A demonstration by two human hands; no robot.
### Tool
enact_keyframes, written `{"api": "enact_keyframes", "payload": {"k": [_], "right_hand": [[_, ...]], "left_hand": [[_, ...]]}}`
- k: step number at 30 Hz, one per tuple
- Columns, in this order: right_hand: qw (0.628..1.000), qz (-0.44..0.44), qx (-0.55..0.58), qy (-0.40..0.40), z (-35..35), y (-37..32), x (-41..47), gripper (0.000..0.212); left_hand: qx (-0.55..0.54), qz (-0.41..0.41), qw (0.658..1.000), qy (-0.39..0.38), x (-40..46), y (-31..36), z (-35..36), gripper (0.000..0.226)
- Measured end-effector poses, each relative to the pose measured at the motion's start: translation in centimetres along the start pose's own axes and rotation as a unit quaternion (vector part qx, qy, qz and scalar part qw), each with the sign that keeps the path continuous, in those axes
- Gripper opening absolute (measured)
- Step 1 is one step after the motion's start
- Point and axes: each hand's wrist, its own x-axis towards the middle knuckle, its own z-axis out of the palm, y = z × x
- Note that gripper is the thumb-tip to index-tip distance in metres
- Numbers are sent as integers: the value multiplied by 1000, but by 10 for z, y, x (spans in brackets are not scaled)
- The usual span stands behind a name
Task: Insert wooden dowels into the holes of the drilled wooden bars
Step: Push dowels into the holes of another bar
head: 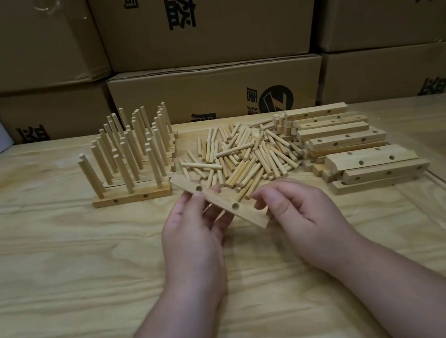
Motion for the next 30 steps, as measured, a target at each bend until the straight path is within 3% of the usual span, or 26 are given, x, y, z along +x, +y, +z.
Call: {"api": "enact_keyframes", "payload": {"k": [2,4,7,10,23,30], "right_hand": [[998,30,-39,-42,0,3,3,29],[980,34,-153,-125,2,6,4,41],[933,16,-276,-229,8,9,4,62],[917,14,-298,-264,12,11,4,64],[927,8,-295,-231,12,13,5,60],[931,117,-323,-123,20,20,11,70]], "left_hand": [[-42,-13,997,56,2,4,-1,36],[-47,-27,994,91,3,6,-2,39],[-62,-38,992,103,3,8,-3,32],[-80,-51,991,95,2,9,-2,29],[-65,-51,993,82,2,6,-3,31],[-53,-48,995,69,3,5,-3,31]]}}
